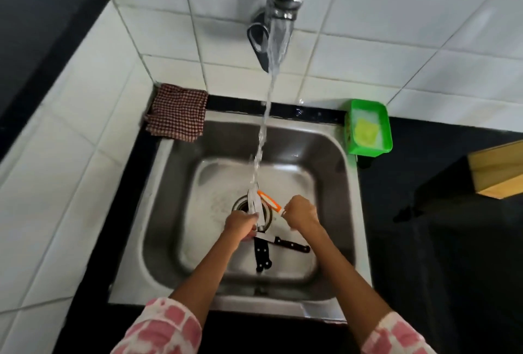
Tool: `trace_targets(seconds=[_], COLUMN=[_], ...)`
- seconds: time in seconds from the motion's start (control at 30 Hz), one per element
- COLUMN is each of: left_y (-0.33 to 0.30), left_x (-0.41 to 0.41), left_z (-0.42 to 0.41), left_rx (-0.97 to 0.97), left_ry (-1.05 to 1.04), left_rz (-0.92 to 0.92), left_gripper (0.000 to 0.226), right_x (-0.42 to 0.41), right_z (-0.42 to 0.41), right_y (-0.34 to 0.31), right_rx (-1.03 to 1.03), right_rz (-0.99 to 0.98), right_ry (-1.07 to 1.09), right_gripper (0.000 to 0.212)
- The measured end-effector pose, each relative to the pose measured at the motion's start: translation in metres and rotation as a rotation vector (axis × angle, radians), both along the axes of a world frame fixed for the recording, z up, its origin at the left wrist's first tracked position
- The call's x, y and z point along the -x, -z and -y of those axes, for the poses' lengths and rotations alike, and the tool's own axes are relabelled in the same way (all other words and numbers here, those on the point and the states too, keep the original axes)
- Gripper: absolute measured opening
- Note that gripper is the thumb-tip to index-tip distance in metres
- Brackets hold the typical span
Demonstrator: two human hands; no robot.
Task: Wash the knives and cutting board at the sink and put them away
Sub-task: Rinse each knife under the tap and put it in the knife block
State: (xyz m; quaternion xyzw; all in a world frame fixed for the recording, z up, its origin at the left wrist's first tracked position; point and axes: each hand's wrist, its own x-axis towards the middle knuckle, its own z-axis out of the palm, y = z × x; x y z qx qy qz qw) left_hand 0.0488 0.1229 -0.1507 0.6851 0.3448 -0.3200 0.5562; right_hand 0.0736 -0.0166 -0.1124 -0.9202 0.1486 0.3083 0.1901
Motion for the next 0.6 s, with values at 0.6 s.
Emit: trace_targets(seconds=[0.6], left_y=[0.06], left_x=[-0.004], left_z=[-0.069], left_rx=[-0.361], left_ry=[0.194], left_rz=[-0.082], left_gripper=[0.029], right_x=[0.046], right_z=[-0.038], right_y=[0.095], right_rx=[0.007], right_rz=[-0.023], right_ry=[-0.407], right_gripper=[0.037])
